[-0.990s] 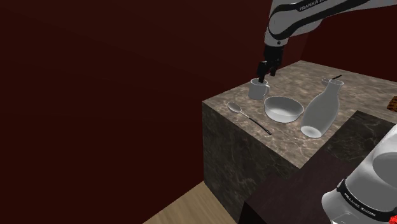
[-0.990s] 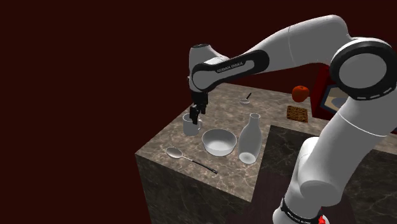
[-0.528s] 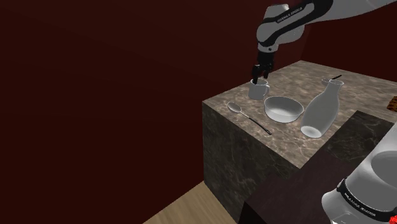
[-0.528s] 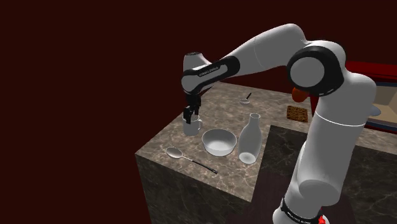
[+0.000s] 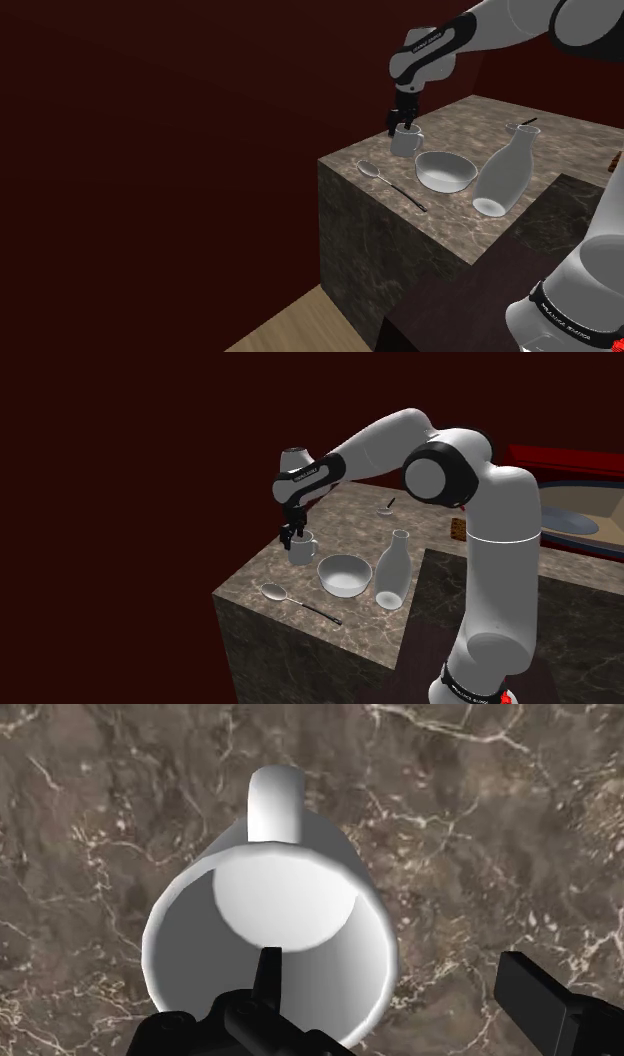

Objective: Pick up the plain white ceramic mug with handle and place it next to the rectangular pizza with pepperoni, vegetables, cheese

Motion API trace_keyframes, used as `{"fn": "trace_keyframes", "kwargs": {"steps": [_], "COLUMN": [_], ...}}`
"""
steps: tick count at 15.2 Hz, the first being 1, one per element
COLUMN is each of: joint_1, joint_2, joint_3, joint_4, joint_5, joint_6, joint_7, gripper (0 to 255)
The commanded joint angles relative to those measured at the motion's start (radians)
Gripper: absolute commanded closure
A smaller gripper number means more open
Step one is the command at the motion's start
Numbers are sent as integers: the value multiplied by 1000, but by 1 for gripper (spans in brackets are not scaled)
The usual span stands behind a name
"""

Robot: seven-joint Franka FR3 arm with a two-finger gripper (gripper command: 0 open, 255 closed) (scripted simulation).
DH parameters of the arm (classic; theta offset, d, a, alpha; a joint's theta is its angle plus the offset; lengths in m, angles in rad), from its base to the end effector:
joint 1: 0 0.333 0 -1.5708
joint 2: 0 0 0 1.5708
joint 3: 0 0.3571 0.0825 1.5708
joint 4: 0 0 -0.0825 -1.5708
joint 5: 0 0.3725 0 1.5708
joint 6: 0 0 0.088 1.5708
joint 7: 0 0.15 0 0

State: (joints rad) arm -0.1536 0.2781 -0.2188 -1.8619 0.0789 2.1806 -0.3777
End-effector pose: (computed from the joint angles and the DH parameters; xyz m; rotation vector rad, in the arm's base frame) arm 0.5912 -0.2163 0.3799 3.1287 -0.0450 0.0737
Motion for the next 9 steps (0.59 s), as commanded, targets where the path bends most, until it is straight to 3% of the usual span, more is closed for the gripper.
{"fn": "trace_keyframes", "kwargs": {"steps": [1, 9], "joint_1": [-2, -4], "joint_2": [16, 42], "joint_3": [2, 5], "joint_4": [-6, -20], "joint_5": [6, 14], "joint_6": [22, 62], "joint_7": [-4, -9], "gripper": [0, 0]}}
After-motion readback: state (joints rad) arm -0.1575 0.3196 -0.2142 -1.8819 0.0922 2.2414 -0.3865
